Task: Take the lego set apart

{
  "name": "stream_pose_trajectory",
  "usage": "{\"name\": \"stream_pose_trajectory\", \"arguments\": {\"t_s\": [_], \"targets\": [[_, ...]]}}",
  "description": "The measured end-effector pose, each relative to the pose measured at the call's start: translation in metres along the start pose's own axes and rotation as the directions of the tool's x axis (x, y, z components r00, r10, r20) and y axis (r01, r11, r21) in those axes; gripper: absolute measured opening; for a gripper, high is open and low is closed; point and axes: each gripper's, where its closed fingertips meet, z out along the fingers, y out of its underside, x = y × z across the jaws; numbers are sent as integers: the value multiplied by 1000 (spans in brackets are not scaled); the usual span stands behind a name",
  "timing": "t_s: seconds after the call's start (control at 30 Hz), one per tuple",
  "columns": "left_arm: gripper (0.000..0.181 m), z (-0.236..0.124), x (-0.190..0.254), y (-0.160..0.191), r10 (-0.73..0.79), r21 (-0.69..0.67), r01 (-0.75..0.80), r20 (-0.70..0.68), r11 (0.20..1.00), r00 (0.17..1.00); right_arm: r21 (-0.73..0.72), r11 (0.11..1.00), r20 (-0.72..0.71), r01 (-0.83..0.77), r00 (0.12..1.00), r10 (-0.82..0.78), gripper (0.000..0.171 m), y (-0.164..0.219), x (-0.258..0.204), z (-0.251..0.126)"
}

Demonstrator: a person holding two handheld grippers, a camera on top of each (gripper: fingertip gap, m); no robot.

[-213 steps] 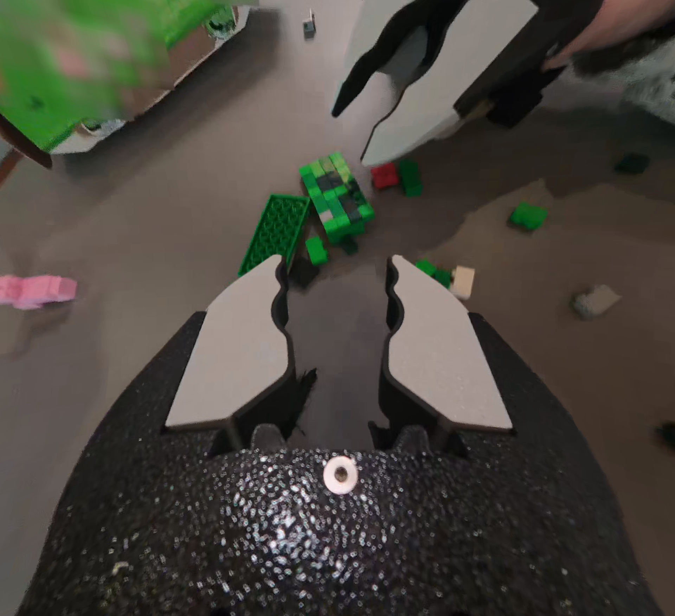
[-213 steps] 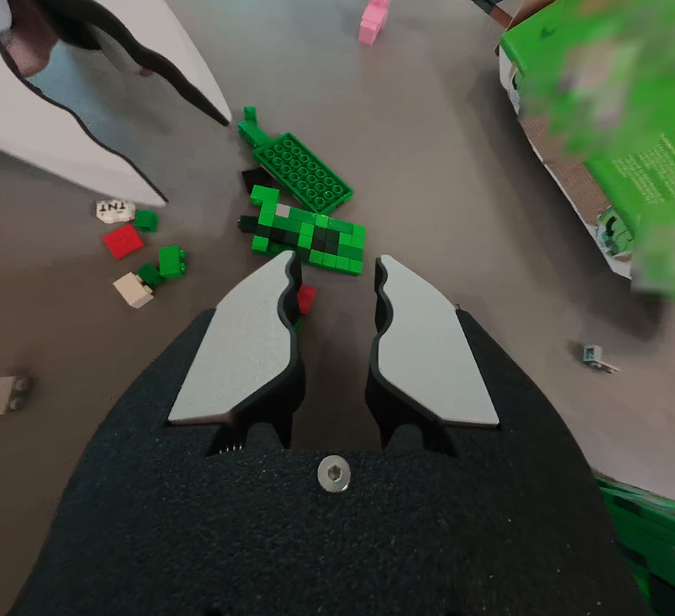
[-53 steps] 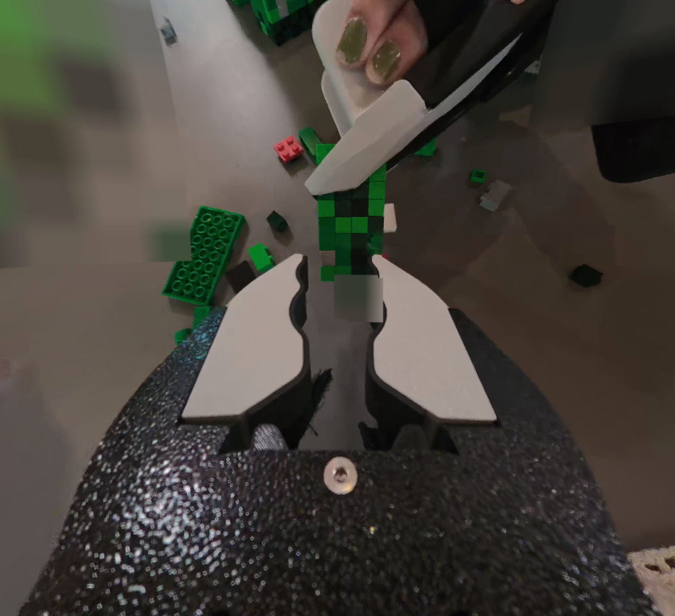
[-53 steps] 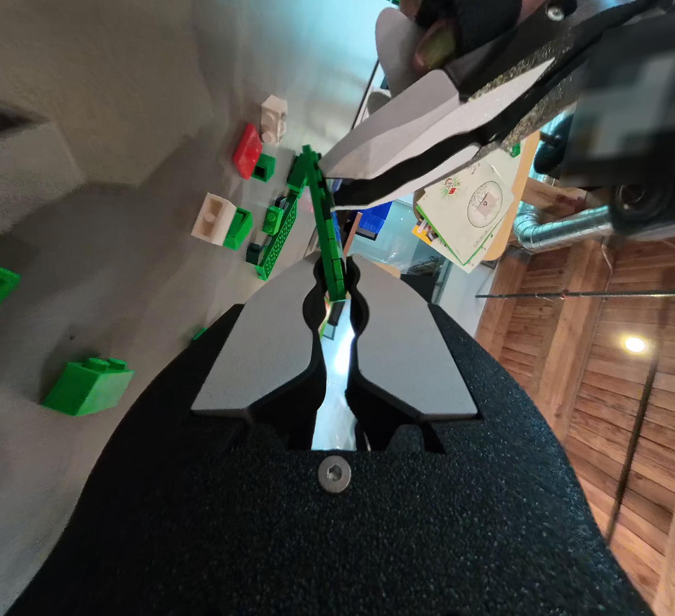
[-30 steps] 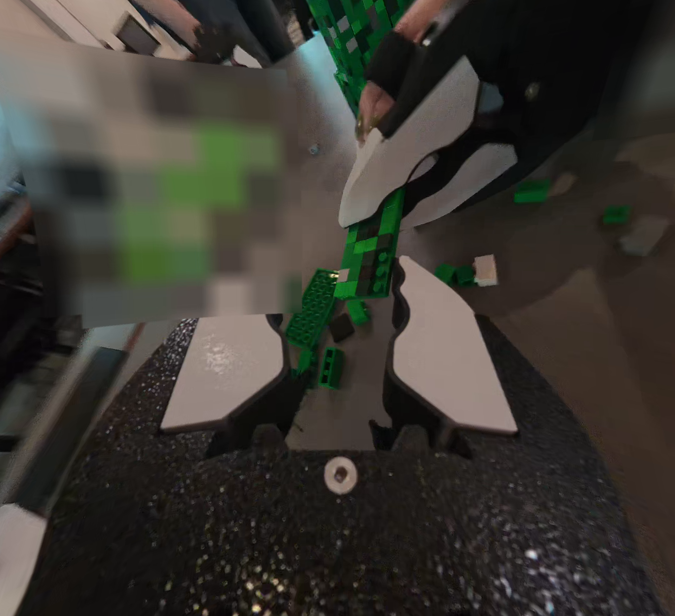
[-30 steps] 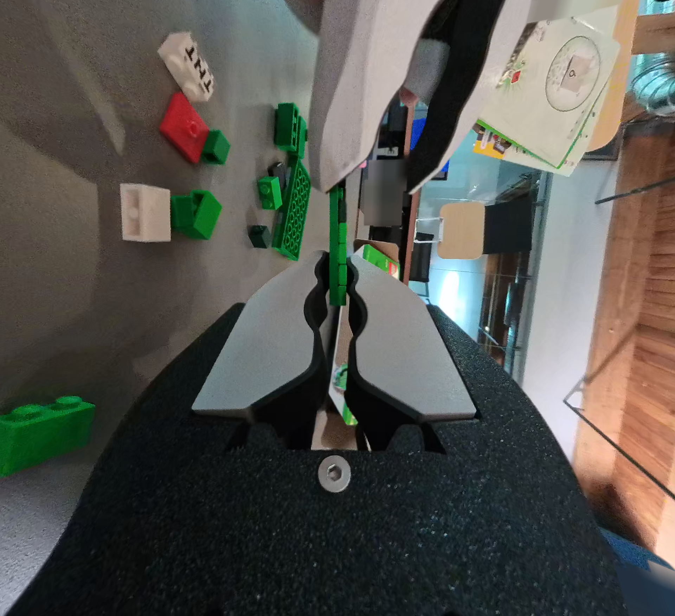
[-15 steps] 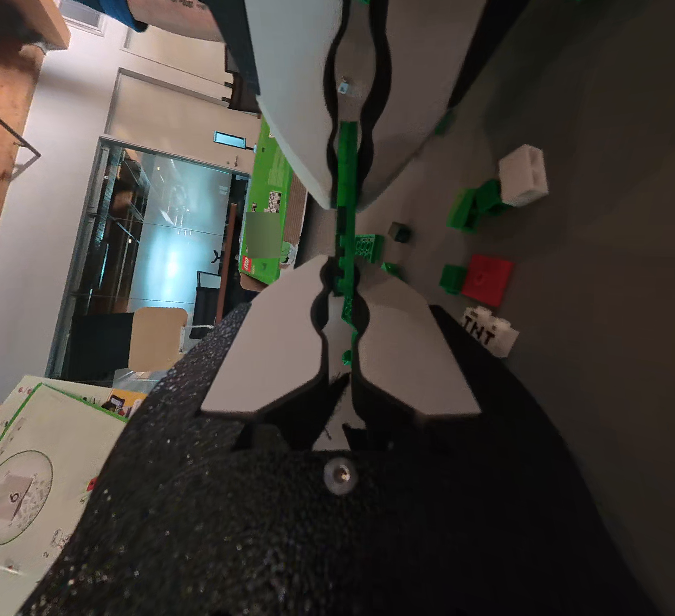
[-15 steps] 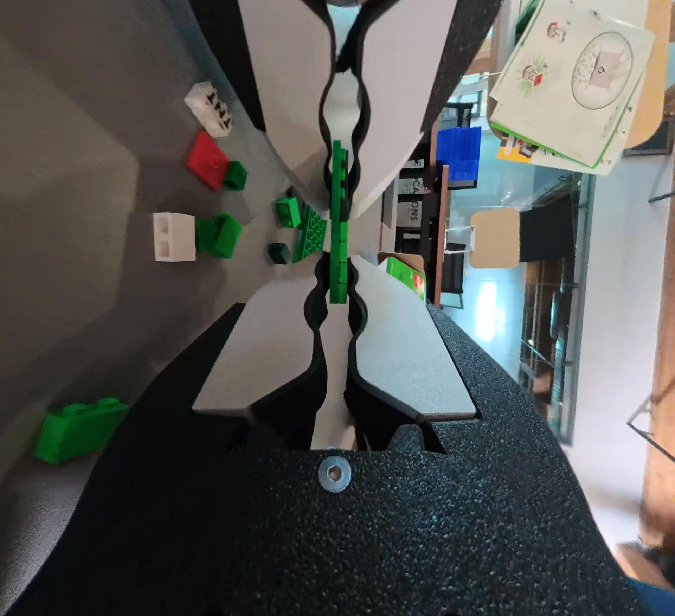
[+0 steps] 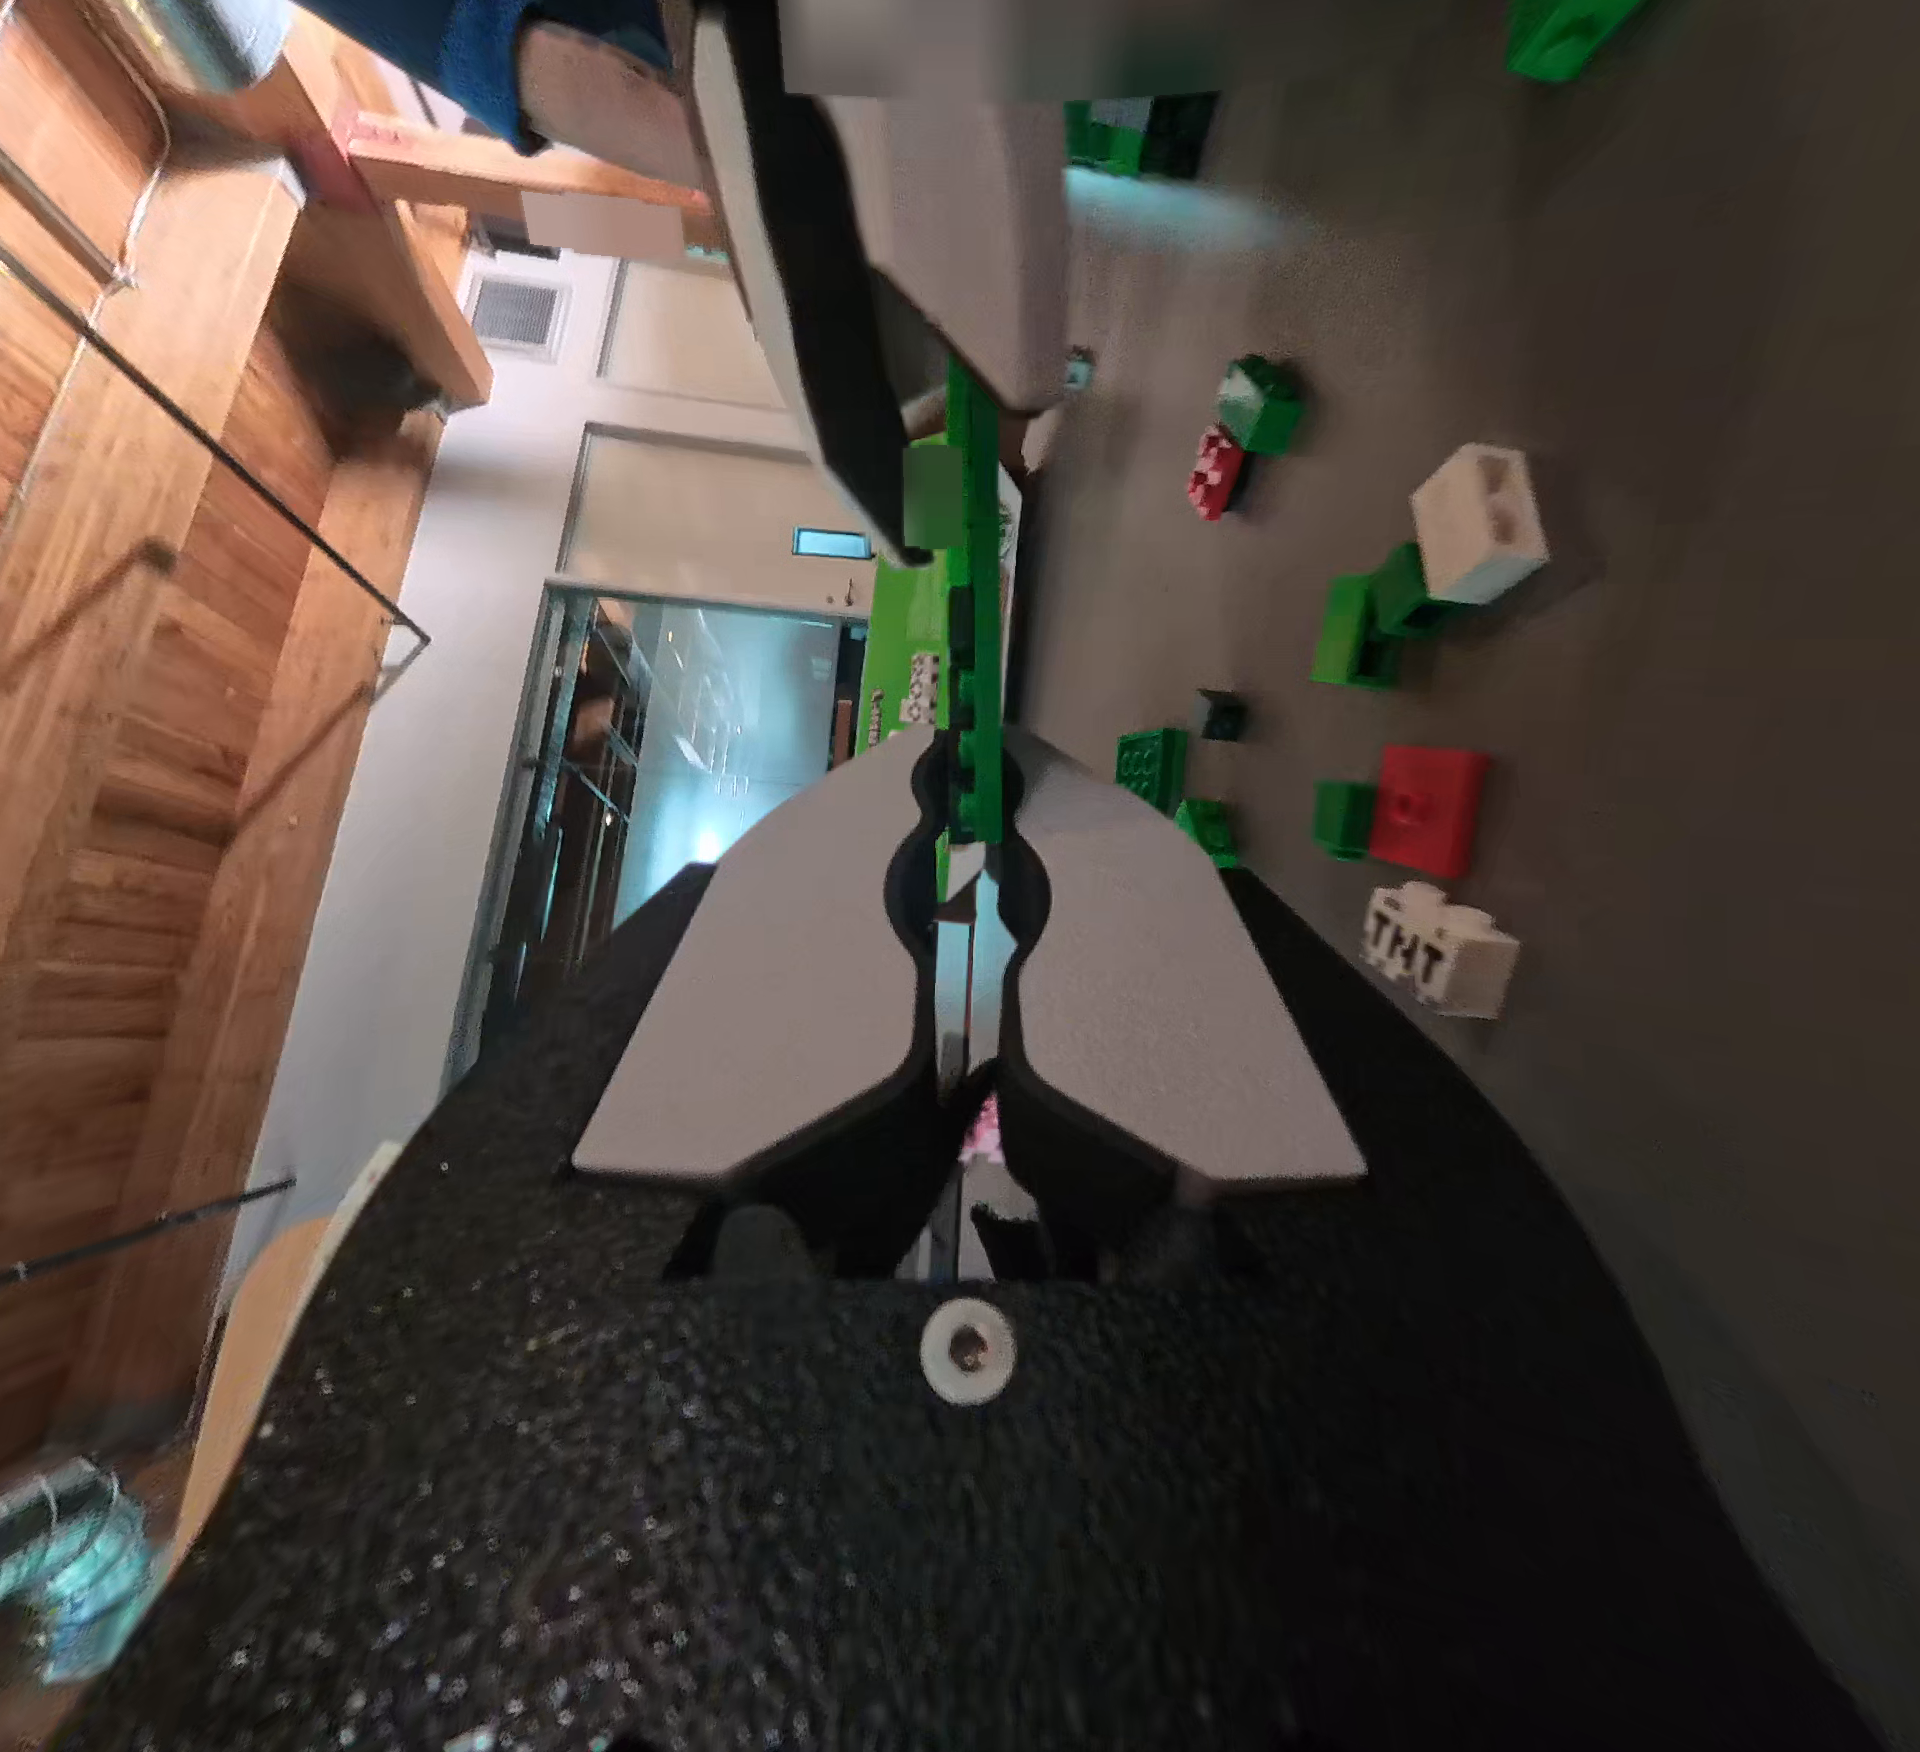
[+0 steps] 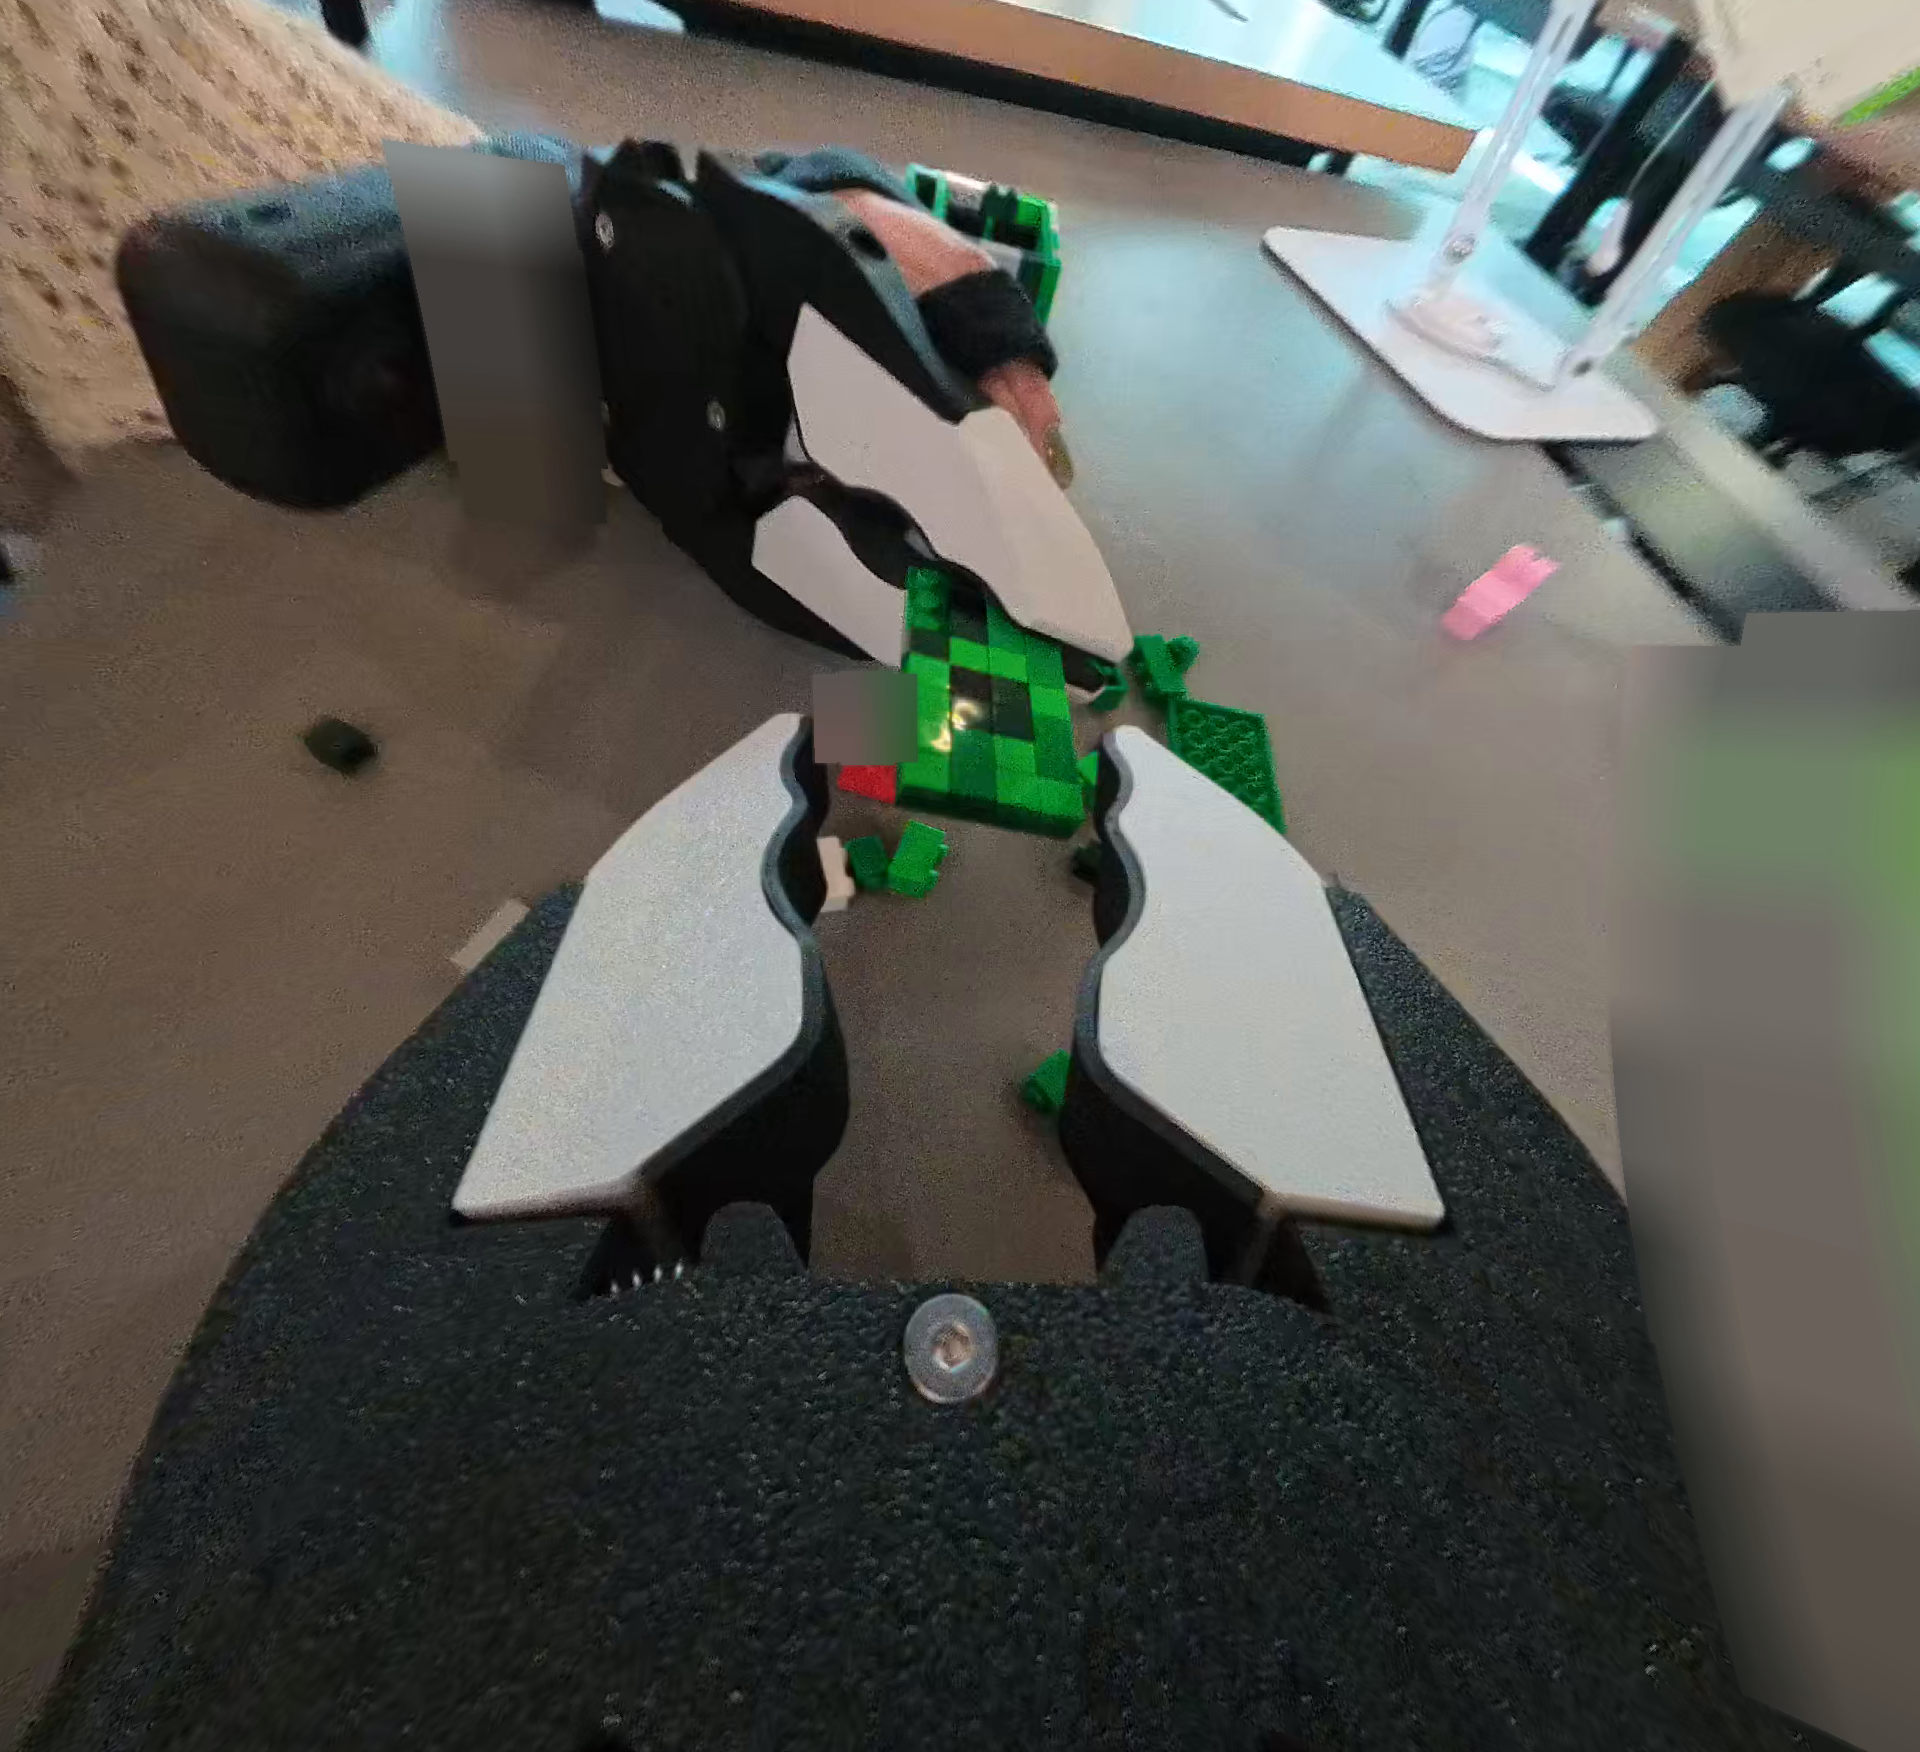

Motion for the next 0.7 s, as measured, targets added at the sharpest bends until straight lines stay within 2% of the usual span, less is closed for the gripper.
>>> {"name": "stream_pose_trajectory", "arguments": {"t_s": [0.03, 0.13, 0.17, 0.27, 0.37, 0.43, 0.53, 0.6, 0.7], "targets": [[5, 0, 2, -1, 13, 4, -13, -9, 1000, 1000, 5, 999, 18, -34, 999, 34, 48, 1, -1, 1], [5, 0, 6, -4, 14, 16, -13, -32, 1000, 999, -17, 998, 32, -62, 998, 62, 31, 6, -2, 3], [5, 0, 8, -5, 8, 21, -8, -41, 1000, 999, -25, 998, 34, -59, 998, 60, 31, 7, -3, 3], [5, 1, 14, -7, -80, 30, 84, -113, 996, 990, -39, 998, 54, -49, 997, 51, 26, 8, -6, 2], [5, -1, 13, -7, -292, 31, 304, -198, 952, 936, -25, 999, 1, 47, 999, -47, 32, 4, -3, 1], [5, -2, 11, -6, -369, 19, 384, -234, 923, 899, -34, 992, -45, 125, 991, -127, 36, 3, -1, 0], [5, -4, 18, -9, -456, 4, 482, -320, 876, 831, -93, 956, -110, 278, 951, -288, 24, 6, 3, 0], [5, -5, 20, -11, -484, 0, 517, -350, 856, 802, -133, 926, -166, 353, 913, -372, 9, 6, 9, -1], [6, -3, 13, -7, -559, -22, 586, -332, 810, 760, -146, 924, -210, 353, 902, -378, 9, 1, 14, 0]]}}
